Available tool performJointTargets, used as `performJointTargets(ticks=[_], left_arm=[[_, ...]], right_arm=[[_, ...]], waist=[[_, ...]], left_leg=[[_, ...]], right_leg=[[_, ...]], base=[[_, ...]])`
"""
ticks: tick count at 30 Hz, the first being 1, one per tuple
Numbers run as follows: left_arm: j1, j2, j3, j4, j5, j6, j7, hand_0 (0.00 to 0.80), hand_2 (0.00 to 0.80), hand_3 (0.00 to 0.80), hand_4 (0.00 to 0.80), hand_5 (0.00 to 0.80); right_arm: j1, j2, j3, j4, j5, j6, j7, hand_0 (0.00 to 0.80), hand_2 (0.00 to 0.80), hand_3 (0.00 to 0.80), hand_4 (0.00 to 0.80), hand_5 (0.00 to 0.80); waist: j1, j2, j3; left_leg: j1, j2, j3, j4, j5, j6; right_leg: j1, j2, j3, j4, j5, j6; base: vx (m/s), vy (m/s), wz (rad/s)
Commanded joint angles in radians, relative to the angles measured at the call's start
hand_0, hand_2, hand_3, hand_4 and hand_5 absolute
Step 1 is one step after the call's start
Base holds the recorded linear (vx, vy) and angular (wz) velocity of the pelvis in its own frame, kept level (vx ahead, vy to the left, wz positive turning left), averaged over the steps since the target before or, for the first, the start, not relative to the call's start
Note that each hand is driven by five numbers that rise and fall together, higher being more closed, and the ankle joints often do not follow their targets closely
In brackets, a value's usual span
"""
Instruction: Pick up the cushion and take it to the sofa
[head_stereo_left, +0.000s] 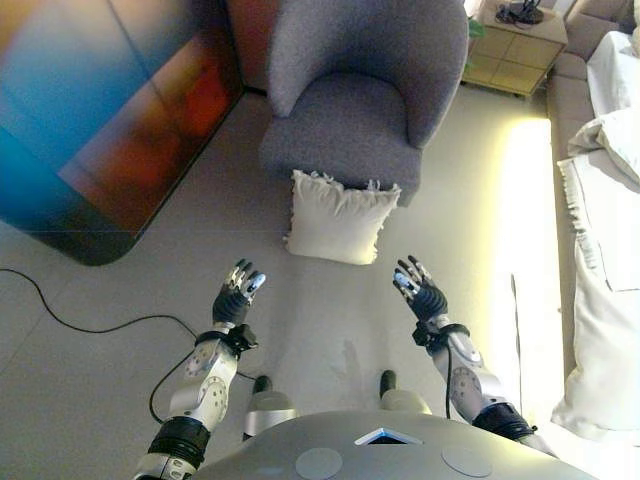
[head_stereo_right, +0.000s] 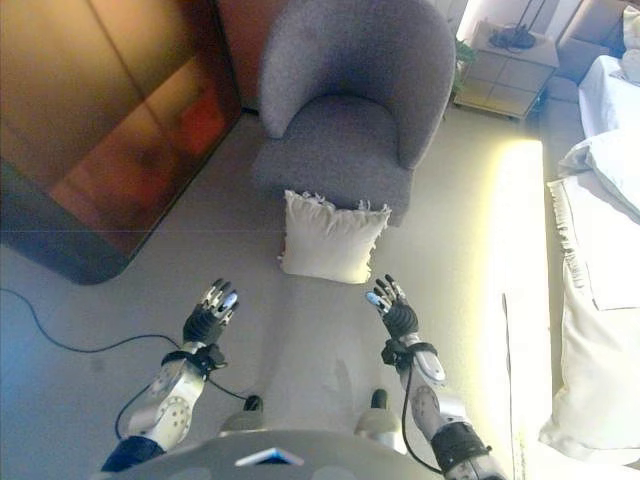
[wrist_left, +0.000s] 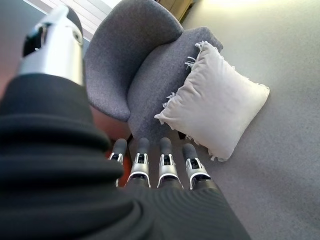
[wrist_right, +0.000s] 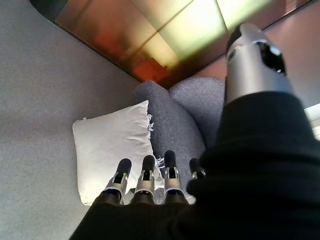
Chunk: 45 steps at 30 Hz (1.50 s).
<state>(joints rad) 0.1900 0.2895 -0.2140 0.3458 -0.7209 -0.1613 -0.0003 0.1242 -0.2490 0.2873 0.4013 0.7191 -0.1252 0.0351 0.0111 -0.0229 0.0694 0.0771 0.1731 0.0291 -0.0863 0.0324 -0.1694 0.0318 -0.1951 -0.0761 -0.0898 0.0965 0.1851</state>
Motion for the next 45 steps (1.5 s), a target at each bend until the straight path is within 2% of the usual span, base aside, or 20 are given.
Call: performJointTargets(ticks=[1, 5, 13, 18, 24, 28, 30, 34, 36, 38, 40, 41, 43, 45], left_arm=[[-0.042, 0.023, 0.009, -0.020, 0.000, -0.030, -0.020, 0.000, 0.000, 0.000, 0.000, 0.000], [-0.040, 0.017, 0.016, -0.020, -0.028, -0.049, -0.041, 0.000, 0.000, 0.000, 0.000, 0.000], [-0.033, 0.019, 0.009, -0.018, 0.017, -0.053, -0.004, 0.000, 0.000, 0.000, 0.000, 0.000], [0.007, 0.022, 0.026, -0.032, 0.016, -0.051, -0.033, 0.000, 0.000, 0.000, 0.000, 0.000], [-0.005, 0.017, 0.050, -0.011, -0.035, -0.057, -0.036, 0.000, 0.000, 0.000, 0.000, 0.000], [-0.002, 0.016, 0.048, -0.018, -0.032, -0.069, -0.038, 0.000, 0.000, 0.000, 0.000, 0.000], [-0.004, 0.016, 0.048, -0.009, -0.038, -0.069, -0.044, 0.000, 0.000, 0.000, 0.000, 0.000], [0.003, 0.011, 0.051, 0.004, -0.015, -0.059, -0.036, 0.000, 0.000, 0.000, 0.000, 0.000], [0.000, 0.027, 0.043, -0.002, -0.011, -0.061, -0.035, 0.000, 0.000, 0.000, 0.000, 0.000], [-0.023, 0.036, 0.039, 0.015, -0.006, -0.060, -0.039, 0.000, 0.000, 0.000, 0.000, 0.000], [-0.045, 0.042, 0.035, 0.029, -0.008, -0.053, -0.051, 0.000, 0.000, 0.000, 0.000, 0.000], [-0.050, 0.045, 0.037, 0.029, -0.010, -0.042, -0.060, 0.000, 0.000, 0.000, 0.000, 0.000], [-0.050, 0.051, 0.045, 0.019, -0.009, -0.024, -0.065, 0.000, 0.000, 0.000, 0.000, 0.000], [-0.047, 0.052, 0.046, 0.009, -0.013, -0.015, -0.058, 0.000, 0.000, 0.000, 0.000, 0.000]], right_arm=[[-0.034, 0.007, -0.014, -0.037, 0.008, -0.039, -0.001, 0.000, 0.000, 0.000, 0.000, 0.000], [-0.035, 0.010, -0.016, -0.030, 0.012, -0.042, -0.010, 0.000, 0.000, 0.000, 0.000, 0.000], [-0.025, 0.010, -0.020, -0.032, -0.001, -0.033, -0.004, 0.000, 0.000, 0.000, 0.000, 0.000], [0.007, -0.003, -0.019, -0.055, -0.007, -0.021, 0.022, 0.000, 0.000, 0.000, 0.000, 0.000], [0.000, -0.013, -0.022, -0.046, -0.020, -0.004, 0.035, 0.000, 0.000, 0.000, 0.000, 0.000], [0.005, -0.027, -0.029, -0.060, -0.003, 0.002, 0.049, 0.000, 0.000, 0.000, 0.000, 0.000], [-0.004, -0.024, -0.029, -0.049, 0.010, -0.019, 0.057, 0.000, 0.000, 0.000, 0.000, 0.000], [0.001, 0.005, -0.033, -0.073, 0.013, -0.010, 0.039, 0.000, 0.000, 0.000, 0.000, 0.000], [0.016, 0.014, -0.034, -0.080, -0.016, -0.032, 0.036, 0.000, 0.000, 0.000, 0.000, 0.000], [0.027, 0.022, -0.030, -0.080, -0.025, -0.054, 0.006, 0.000, 0.000, 0.000, 0.000, 0.000], [0.039, 0.023, -0.030, -0.077, -0.016, -0.067, -0.013, 0.000, 0.000, 0.000, 0.000, 0.000], [0.048, 0.024, -0.034, -0.069, -0.016, -0.076, -0.016, 0.000, 0.000, 0.000, 0.000, 0.000], [0.062, 0.019, -0.042, -0.061, -0.008, -0.078, -0.011, 0.000, 0.000, 0.000, 0.000, 0.000], [0.080, 0.014, -0.051, -0.070, 0.004, -0.074, -0.013, 0.000, 0.000, 0.000, 0.000, 0.000]], waist=[[-0.021, -0.003, 0.036], [-0.021, -0.003, 0.038], [-0.022, -0.007, 0.038], [-0.031, -0.016, 0.037], [-0.042, -0.019, 0.033], [-0.052, -0.035, 0.049], [-0.056, -0.032, 0.058], [-0.066, -0.014, 0.061], [-0.069, -0.007, 0.067], [-0.075, 0.015, 0.081], [-0.087, 0.033, 0.095], [-0.093, 0.038, 0.099], [-0.105, 0.034, 0.105], [-0.122, 0.014, 0.101]], left_leg=[[-0.042, -0.101, 0.088, 0.017, -0.021, 0.114], [-0.041, -0.098, 0.089, 0.017, -0.019, 0.112], [-0.035, -0.098, 0.077, 0.032, -0.030, 0.109], [-0.055, -0.085, 0.104, 0.130, -0.059, 0.107], [-0.046, -0.085, 0.110, 0.140, -0.072, 0.112], [-0.104, -0.089, 0.133, 0.286, -0.119, 0.103], [-0.101, -0.091, 0.133, 0.263, -0.117, 0.117], [-0.066, -0.120, 0.119, 0.193, -0.105, 0.153], [-0.075, -0.144, 0.109, 0.195, -0.119, 0.184], [-0.083, -0.165, 0.090, 0.200, -0.127, 0.214], [-0.082, -0.172, 0.077, 0.214, -0.135, 0.222], [-0.078, -0.178, 0.068, 0.223, -0.141, 0.221], [-0.065, -0.189, 0.057, 0.239, -0.156, 0.219], [-0.052, -0.214, 0.048, 0.248, -0.173, 0.216]], right_leg=[[0.013, 0.084, -0.047, 0.019, -0.045, -0.049], [0.014, 0.085, -0.046, 0.018, -0.044, -0.049], [0.021, 0.080, -0.041, 0.019, -0.045, -0.048], [0.018, 0.071, -0.023, 0.065, -0.065, -0.057], [0.025, 0.071, -0.014, 0.077, -0.080, -0.061], [0.010, 0.052, -0.004, 0.116, -0.082, -0.065], [-0.009, 0.044, -0.005, 0.144, -0.087, -0.059], [-0.044, 0.018, 0.012, 0.252, -0.097, -0.028], [-0.088, -0.004, 0.019, 0.378, -0.079, -0.028], [-0.181, -0.024, 0.031, 0.579, -0.012, -0.047], [-0.265, -0.019, 0.064, 0.730, 0.037, -0.061], [-0.295, -0.011, 0.078, 0.765, 0.055, -0.064], [-0.321, 0.007, 0.097, 0.756, 0.074, -0.062], [-0.307, 0.035, 0.110, 0.628, 0.067, -0.059]], base=[[0.000, 0.000, 0.00], [0.000, 0.000, 0.00], [0.016, 0.004, 0.00], [0.060, 0.011, -0.07], [0.042, 0.043, 0.00], [0.009, 0.065, 0.02], [-0.005, 0.143, 0.17], [0.031, 0.193, 0.03], [0.007, 0.206, 0.04], [-0.011, 0.275, -0.04], [0.039, 0.239, 0.11], [0.114, 0.160, 0.24], [0.186, 0.068, 0.38], [0.258, -0.031, 0.42]])
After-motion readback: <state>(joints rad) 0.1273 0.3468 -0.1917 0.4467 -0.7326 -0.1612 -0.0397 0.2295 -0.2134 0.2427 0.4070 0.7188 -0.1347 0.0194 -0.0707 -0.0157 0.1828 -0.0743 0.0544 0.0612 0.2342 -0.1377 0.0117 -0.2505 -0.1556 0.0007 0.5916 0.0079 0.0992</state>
